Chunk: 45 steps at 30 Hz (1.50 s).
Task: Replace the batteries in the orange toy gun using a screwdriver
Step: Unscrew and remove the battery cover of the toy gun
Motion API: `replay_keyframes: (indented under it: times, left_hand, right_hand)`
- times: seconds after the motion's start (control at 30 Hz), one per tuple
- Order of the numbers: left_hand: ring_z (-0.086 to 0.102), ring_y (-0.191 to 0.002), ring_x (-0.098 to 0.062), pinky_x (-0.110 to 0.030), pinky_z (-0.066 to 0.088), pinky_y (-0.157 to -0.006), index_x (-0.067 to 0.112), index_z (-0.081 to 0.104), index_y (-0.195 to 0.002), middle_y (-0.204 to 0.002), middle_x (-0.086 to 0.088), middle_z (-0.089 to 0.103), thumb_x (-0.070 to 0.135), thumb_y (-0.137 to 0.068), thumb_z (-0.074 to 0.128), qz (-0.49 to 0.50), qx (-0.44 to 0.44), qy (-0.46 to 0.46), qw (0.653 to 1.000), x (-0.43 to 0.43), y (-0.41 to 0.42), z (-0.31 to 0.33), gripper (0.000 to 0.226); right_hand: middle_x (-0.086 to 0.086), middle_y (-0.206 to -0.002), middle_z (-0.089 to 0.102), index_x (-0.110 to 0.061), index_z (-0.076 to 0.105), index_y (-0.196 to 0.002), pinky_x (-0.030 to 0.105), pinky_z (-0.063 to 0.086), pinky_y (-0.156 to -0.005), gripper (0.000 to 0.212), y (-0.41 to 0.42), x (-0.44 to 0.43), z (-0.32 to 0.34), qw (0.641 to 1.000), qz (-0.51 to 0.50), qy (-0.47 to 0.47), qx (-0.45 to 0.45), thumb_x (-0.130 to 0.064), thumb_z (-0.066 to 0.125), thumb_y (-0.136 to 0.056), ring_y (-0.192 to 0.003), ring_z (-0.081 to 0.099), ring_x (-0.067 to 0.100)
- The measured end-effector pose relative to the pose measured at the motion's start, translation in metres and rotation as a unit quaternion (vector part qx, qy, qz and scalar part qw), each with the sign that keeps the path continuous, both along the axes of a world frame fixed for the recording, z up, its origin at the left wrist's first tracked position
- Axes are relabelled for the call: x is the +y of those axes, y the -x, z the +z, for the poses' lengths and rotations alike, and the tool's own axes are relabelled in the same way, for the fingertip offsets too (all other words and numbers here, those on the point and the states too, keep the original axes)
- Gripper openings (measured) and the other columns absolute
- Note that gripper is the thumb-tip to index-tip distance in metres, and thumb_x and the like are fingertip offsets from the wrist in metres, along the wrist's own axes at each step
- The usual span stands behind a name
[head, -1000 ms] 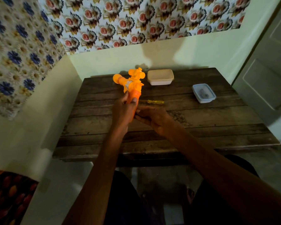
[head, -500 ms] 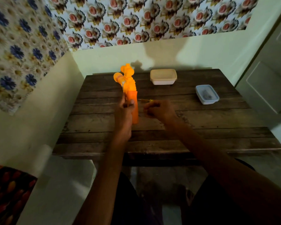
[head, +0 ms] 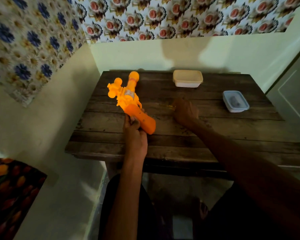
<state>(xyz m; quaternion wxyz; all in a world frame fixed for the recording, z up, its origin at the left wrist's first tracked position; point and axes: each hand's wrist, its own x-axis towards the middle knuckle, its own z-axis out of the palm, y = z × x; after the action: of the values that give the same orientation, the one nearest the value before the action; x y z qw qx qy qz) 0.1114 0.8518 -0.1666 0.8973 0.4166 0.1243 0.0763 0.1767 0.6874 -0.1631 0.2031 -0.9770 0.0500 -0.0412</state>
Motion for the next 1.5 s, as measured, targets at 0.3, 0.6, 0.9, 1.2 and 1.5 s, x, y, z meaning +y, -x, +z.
replay_keyframes:
  times: [0.3, 0.6, 0.9, 1.2, 1.5]
  left_hand:
    - [0.056, -0.115, -0.025, -0.039, 0.042, -0.104, 0.008, 0.036, -0.144, -0.122, -0.009, 0.060, 0.006, -0.100, 0.035, -0.012, -0.016, 0.027, 0.999, 0.012, 0.010, -0.012, 0.044]
    - [0.051, -0.119, -0.032, -0.042, 0.040, -0.106, 0.008, 0.033, -0.146, -0.142, -0.026, 0.043, 0.008, -0.102, 0.031, -0.023, -0.001, 0.045, 0.999, 0.017, 0.013, -0.011, 0.044]
    - [0.060, -0.105, -0.022, -0.047, 0.039, -0.107, 0.011, 0.037, -0.143, -0.133, -0.018, 0.053, 0.009, -0.102, 0.033, -0.034, -0.002, 0.028, 0.999, 0.018, 0.010, -0.017, 0.041]
    - [0.062, -0.103, -0.020, -0.033, 0.050, -0.091, 0.011, 0.044, -0.136, -0.130, -0.017, 0.055, 0.008, -0.103, 0.033, -0.028, -0.011, 0.049, 0.998, 0.019, 0.009, -0.017, 0.035]
    - [0.060, -0.105, -0.023, -0.042, 0.042, -0.104, 0.007, 0.036, -0.144, -0.122, -0.015, 0.058, 0.006, -0.101, 0.034, -0.030, -0.005, 0.059, 0.998, 0.018, 0.008, -0.019, 0.043]
  right_hand:
    - [-0.018, -0.073, 0.061, -0.022, 0.071, -0.099, 0.007, 0.037, -0.055, 0.013, 0.069, 0.020, 0.049, 0.963, 0.140, -0.220, -0.069, -0.020, 0.062, -0.090, -0.059, 0.055, -0.012]
    - [-0.007, -0.076, 0.067, -0.021, 0.075, -0.087, 0.013, 0.039, -0.054, 0.008, 0.078, 0.030, 0.073, 0.982, 0.152, -0.088, -0.069, -0.022, 0.068, -0.083, -0.062, 0.054, -0.002]
    - [-0.003, -0.079, 0.069, -0.018, 0.075, -0.088, 0.010, 0.034, -0.053, 0.009, 0.073, 0.038, 0.071, 0.978, 0.177, -0.074, -0.078, -0.022, 0.067, -0.084, -0.059, 0.050, -0.006]
    - [0.000, -0.079, 0.070, -0.016, 0.074, -0.086, 0.021, 0.047, -0.059, 0.008, 0.074, 0.038, 0.073, 0.978, 0.179, -0.072, -0.079, -0.020, 0.067, -0.084, -0.065, 0.058, 0.006]
    - [-0.005, -0.075, 0.066, -0.018, 0.072, -0.084, 0.014, 0.038, -0.054, 0.005, 0.074, 0.036, 0.071, 0.979, 0.174, -0.078, -0.067, -0.021, 0.068, -0.083, -0.060, 0.052, -0.003]
